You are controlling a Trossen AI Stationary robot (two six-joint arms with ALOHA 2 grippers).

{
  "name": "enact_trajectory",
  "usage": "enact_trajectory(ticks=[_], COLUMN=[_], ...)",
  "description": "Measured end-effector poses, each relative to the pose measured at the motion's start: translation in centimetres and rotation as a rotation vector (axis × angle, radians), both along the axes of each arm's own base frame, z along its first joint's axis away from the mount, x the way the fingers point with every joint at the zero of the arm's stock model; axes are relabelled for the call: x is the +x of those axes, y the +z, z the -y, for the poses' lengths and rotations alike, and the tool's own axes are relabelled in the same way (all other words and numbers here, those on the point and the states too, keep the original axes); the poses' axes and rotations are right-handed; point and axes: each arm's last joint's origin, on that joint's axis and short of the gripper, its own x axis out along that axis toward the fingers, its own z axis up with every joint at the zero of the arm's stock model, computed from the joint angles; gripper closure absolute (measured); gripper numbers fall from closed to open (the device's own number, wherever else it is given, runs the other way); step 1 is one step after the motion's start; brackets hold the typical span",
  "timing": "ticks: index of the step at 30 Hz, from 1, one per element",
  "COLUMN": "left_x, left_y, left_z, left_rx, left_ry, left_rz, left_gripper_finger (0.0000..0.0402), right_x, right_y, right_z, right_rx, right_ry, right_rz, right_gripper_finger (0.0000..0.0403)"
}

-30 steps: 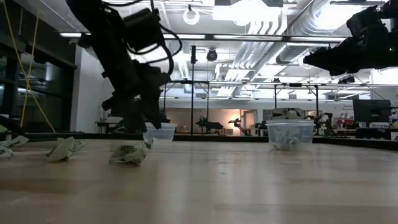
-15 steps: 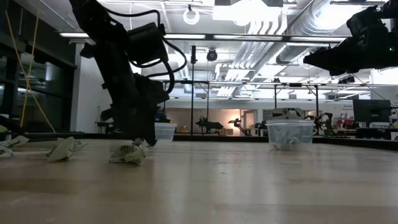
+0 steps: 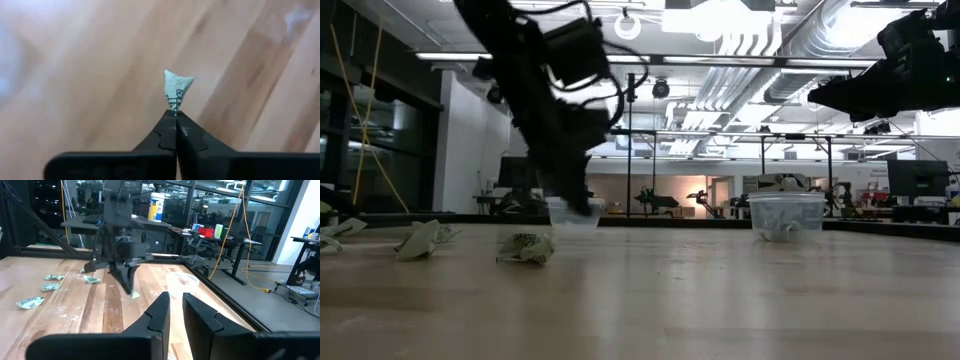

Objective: Pick and place Stevia / Truvia into bins
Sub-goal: Put the stevia packet into the round transparent container

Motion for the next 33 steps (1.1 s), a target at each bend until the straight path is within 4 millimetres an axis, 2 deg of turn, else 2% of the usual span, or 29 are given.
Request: enact_trajectory(ticks=[3, 8, 11, 14, 20, 23, 28, 30, 33], left_x=[0.9, 1.0, 0.8, 0.3, -1.3, -1.9, -2.4, -2.5, -2.3], left_y=[2.0, 5.5, 6.7, 7.0, 6.4, 6.4, 6.2, 6.2, 6.1], left_z=[-1.0, -3.9, -5.8, -7.7, -11.7, -13.0, -13.6, -12.9, -10.8], left_rx=[0.085, 0.235, 0.264, 0.260, 0.102, 0.073, -0.023, -0.130, -0.281], left_ry=[-0.006, 0.095, 0.136, 0.184, 0.265, 0.286, 0.220, 0.143, 0.074], left_rz=[-0.029, -0.150, -0.182, -0.189, -0.193, -0.182, -0.177, -0.173, -0.198], left_gripper_finger=[0.0352, 0.0380, 0.0380, 0.0372, 0.0327, 0.0309, 0.0278, 0.0268, 0.0258], right_x=[0.0, 0.0, 0.0, 0.0, 0.0, 0.0, 0.0, 0.0, 0.0], right_y=[0.0, -0.1, -0.1, -0.2, -0.2, -0.2, -0.2, -0.2, -0.2], right_z=[0.0, 0.0, 0.0, 0.0, 0.0, 0.0, 0.0, 0.0, 0.0], right_rx=[0.000, 0.015, 0.029, 0.029, 0.029, 0.028, 0.028, 0.028, 0.028], right_ry=[0.000, 0.001, 0.001, 0.001, 0.001, 0.001, 0.001, 0.001, 0.001], right_rz=[-0.001, -0.003, -0.004, -0.011, -0.013, -0.015, -0.016, -0.016, -0.016], right_gripper_finger=[0.0363, 0.0362, 0.0362, 0.0365, 0.0366, 0.0363, 0.0363, 0.0365, 0.0368])
